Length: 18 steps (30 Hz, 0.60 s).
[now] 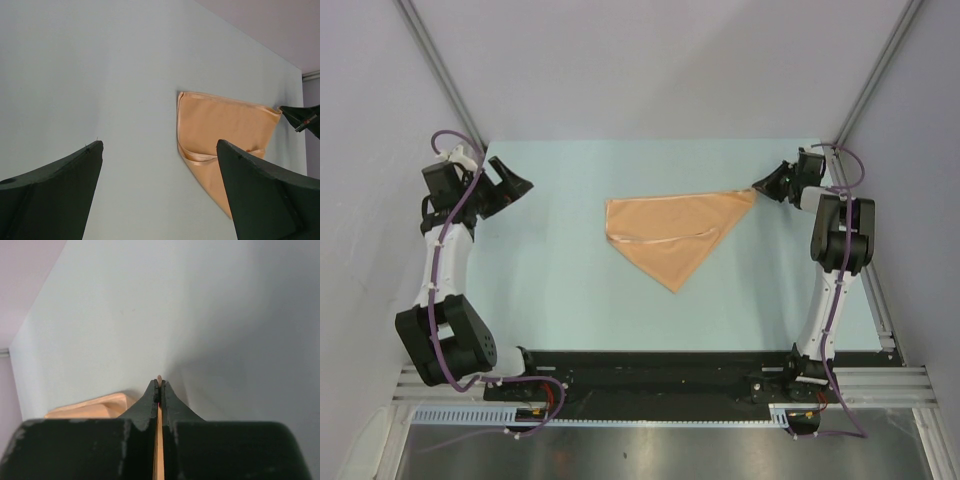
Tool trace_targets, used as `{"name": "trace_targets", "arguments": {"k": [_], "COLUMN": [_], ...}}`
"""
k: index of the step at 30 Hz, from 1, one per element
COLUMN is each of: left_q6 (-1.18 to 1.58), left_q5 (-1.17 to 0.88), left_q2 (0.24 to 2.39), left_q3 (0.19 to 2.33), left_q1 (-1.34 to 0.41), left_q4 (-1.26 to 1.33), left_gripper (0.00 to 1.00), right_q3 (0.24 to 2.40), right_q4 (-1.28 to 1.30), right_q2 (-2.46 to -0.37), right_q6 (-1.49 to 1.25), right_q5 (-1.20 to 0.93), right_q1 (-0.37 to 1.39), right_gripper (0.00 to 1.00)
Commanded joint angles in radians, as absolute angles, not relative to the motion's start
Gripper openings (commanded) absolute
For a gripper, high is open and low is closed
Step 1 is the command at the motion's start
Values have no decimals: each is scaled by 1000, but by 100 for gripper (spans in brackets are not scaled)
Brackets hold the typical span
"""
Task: Fold the napkin, place the utensils inside, and roll it up
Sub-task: Fold the napkin
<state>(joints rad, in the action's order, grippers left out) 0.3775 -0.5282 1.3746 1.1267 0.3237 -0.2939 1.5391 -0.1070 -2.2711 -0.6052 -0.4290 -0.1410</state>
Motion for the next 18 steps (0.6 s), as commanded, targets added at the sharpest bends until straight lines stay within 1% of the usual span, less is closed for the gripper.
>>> {"name": "trace_targets", "arguments": {"k": [1,7,12,18], "left_q6": [396,399,403,417], "left_q5": [-558,-565,-572,-595], "left_q2": [1368,1353,1342,1338], "left_q3": [1134,1131,1129,1123], "left_q1": [342,347,348,348], "left_q4": [-258,-250,-245,-230], "left_gripper": [100,100,100,100], "right_q3": [1482,1418,1301,1142], "right_q4": [-277,-270,-206,-131], "right_q2": [-2111,-1939,-1783,-1665], "right_q6": [-632,-604,-560,-509], "right_q5": [-540,-584,-571,-540], "right_q1": [-109,-32,52,172], "right_gripper": [0,0,0,0]}}
